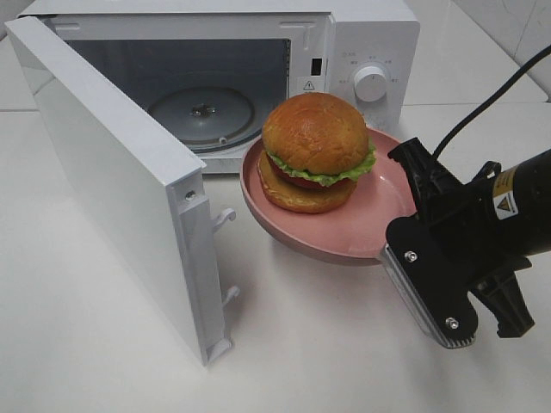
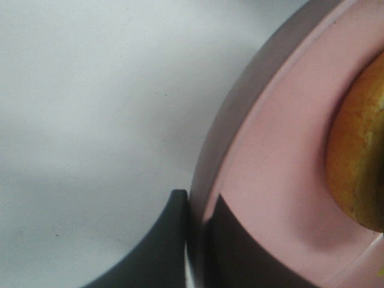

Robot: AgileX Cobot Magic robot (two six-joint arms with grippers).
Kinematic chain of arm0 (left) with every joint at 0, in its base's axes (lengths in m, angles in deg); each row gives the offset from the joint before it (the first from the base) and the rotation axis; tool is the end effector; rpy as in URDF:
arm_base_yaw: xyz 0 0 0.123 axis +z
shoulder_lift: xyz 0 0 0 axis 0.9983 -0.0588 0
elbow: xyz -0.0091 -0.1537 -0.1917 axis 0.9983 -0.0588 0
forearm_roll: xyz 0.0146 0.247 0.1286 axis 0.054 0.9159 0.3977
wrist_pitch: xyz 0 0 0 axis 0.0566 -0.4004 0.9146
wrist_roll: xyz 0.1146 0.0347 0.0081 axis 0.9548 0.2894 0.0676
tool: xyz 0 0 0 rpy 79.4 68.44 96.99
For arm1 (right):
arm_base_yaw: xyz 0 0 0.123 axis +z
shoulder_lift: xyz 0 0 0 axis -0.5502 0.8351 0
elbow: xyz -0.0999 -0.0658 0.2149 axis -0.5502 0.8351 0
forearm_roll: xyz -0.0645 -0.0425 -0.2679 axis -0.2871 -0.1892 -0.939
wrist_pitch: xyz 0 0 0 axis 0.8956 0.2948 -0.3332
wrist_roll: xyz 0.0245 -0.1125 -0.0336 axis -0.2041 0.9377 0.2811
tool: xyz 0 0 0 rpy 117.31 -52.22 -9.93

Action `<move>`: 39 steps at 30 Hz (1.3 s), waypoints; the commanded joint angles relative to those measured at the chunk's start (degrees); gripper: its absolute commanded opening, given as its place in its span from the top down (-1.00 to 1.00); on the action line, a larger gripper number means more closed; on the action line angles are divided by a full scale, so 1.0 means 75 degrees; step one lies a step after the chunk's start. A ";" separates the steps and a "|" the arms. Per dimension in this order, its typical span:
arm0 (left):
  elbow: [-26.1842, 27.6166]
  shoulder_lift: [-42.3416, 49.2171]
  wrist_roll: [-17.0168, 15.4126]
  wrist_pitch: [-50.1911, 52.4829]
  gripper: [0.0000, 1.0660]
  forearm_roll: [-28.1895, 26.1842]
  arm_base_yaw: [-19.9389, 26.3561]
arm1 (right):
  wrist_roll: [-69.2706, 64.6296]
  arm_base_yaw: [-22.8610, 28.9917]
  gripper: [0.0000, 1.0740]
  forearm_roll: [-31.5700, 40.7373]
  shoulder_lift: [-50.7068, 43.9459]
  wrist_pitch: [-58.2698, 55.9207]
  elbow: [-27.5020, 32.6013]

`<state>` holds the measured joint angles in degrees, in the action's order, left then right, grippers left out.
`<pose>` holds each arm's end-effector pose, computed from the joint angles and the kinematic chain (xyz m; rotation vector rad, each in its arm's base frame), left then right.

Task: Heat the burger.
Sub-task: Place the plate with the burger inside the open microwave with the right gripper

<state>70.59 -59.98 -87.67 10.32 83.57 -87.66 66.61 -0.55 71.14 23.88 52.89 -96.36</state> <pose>0.0847 -0.0049 0.2806 0.0194 2.0165 -0.0496 0.2393 0.1515 0.1188 -2.1641 1.3076 -0.4055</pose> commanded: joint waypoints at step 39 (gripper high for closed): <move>-0.0023 0.0153 0.0000 0.0023 -0.68 0.0031 0.0038 | 0.4339 -0.0405 1.00 0.2414 0.1413 -0.0160 -0.1910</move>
<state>70.59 -59.98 -87.67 10.32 83.63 -87.66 98.35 -3.93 89.02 34.99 49.05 -109.77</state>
